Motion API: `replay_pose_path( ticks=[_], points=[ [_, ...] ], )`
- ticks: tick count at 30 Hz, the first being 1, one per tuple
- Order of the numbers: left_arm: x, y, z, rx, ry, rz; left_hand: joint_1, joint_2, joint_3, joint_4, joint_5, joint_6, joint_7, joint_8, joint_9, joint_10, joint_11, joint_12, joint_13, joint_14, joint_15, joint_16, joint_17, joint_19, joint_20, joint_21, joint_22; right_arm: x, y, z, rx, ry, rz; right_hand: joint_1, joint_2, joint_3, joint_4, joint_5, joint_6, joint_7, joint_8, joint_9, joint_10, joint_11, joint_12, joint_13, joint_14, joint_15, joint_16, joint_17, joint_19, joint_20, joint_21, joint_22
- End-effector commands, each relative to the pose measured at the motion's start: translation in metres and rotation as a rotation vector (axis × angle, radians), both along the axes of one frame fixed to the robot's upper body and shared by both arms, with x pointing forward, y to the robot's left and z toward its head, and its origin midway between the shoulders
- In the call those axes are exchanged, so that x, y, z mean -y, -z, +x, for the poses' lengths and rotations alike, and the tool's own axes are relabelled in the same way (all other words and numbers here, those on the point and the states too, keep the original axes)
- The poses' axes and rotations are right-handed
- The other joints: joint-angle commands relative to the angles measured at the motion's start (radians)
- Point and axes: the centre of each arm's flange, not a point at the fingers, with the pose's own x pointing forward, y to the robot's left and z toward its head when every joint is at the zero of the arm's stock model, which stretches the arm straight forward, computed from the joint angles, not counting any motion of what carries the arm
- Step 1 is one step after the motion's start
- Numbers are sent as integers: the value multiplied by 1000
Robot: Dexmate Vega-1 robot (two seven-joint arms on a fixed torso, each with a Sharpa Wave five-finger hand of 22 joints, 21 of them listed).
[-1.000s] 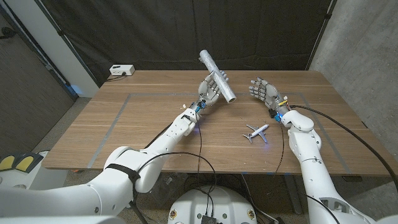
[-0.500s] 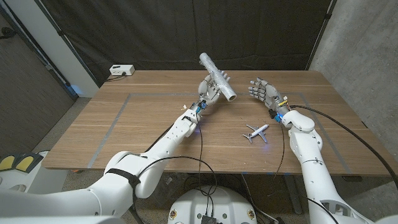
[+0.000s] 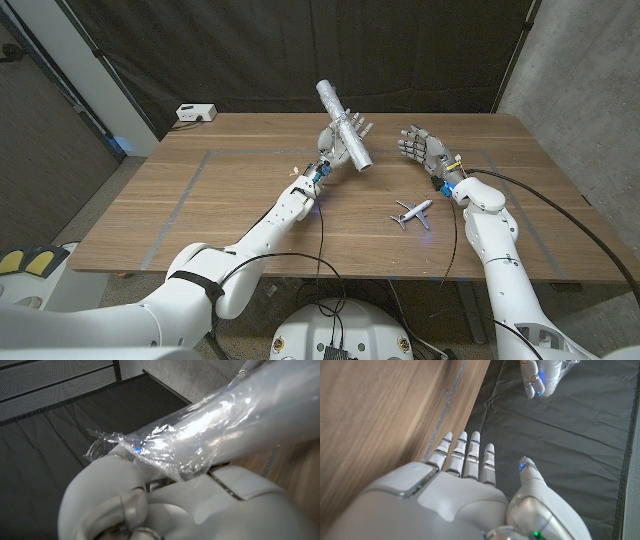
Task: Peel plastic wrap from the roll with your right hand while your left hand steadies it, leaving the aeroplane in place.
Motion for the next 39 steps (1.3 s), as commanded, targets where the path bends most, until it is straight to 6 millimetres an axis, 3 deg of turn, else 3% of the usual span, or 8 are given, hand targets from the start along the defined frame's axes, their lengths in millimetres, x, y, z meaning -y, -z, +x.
replay_pose_path(
  ticks=[1, 9, 15, 18, 22, 28, 36, 39],
  points=[
    [-2, 1, -3, -53, -42, 7, -45, 51, 25, 84, -10, 261, 84, 129, 19, 232, -13, 54, 5, 209, -110, 49, 6, 87, -32, 34, 7, -7, -6, -7, 16, -10, -16, -9, -2, 3, 2, -1, 9, -2, -3, 5, 5, 1, -2, 0, 7, -2, -2, 2, 7, 0, 3, 2],
    [-4, 9, -5, -147, -103, -14, -74, 59, 32, 141, -6, 327, 101, 185, 51, 290, -12, 73, 21, 247, -104, 42, 9, 106, -49, 46, 11, -23, -33, -25, 43, 73, -157, -6, -1, 6, 0, -1, 12, -2, -3, 5, 9, -1, -2, 1, 23, -2, 4, 2, 27, -6, 10, 2],
    [-4, 15, -6, -210, -134, -27, -118, 33, 17, 196, -4, 230, 90, 162, 63, 257, -6, 55, 33, 222, -105, 12, 11, 108, -48, 48, 10, -35, -46, -38, 56, 100, -208, -1, -15, 4, -9, -4, 14, -5, -2, 5, 13, -10, -2, 1, 24, -6, 2, 1, 41, 1, 15, 2],
    [-3, 16, -5, -213, -133, -30, -169, -24, -29, 215, -2, 160, 76, 134, 56, 240, -8, 44, 39, 209, -112, -6, 9, 109, -53, 42, 4, -41, -52, -44, 64, 112, -241, 3, -21, 3, -15, -5, 19, -5, 0, 5, 16, -11, -1, 1, 34, -8, 5, 1, 51, 4, 19, 1],
    [-1, 15, -5, -206, -134, -39, -238, -217, -142, 196, 13, 94, 38, 94, 24, 220, -11, 32, 41, 184, -106, -41, 4, 114, -63, 21, -1, -48, -60, -52, 72, 137, -278, 9, -28, 2, -22, -7, 19, -7, -1, 5, 17, -14, -2, 1, 45, -10, 7, 0, 65, 6, 24, 1],
    [0, 16, -4, -215, -155, -43, -268, -277, -187, 195, 23, 77, 41, 83, 14, 185, 0, 18, 41, 150, -96, -53, 4, 96, -54, 3, -1, -61, -69, -65, 91, 207, -337, 51, -35, 14, -55, -5, 37, -1, 3, 5, 46, -19, 3, 1, 106, -38, 17, -2, 141, 15, 52, 1],
    [-3, 17, -1, -226, -197, -15, -258, -283, -193, 185, 32, 72, 33, 84, 14, 169, -18, 13, 42, 132, -103, -57, 4, 84, -47, -8, 0, -88, -84, -89, 216, 368, -504, 166, -43, 45, -100, -2, 57, -12, 9, 6, 59, -51, 0, 1, 131, -75, 11, -1, 174, 25, 62, -1],
    [-4, 16, 1, -223, -211, -2, -235, -208, -164, 188, 52, 75, 41, 89, 16, 158, -14, 11, 45, 123, -94, -52, 9, 75, -36, -15, 4, -98, -87, -94, 249, 396, -547, 201, -51, 50, -104, -5, 64, -18, 11, 6, 52, -72, -4, 1, 132, -90, 8, -1, 183, 26, 65, -2]
  ],
)
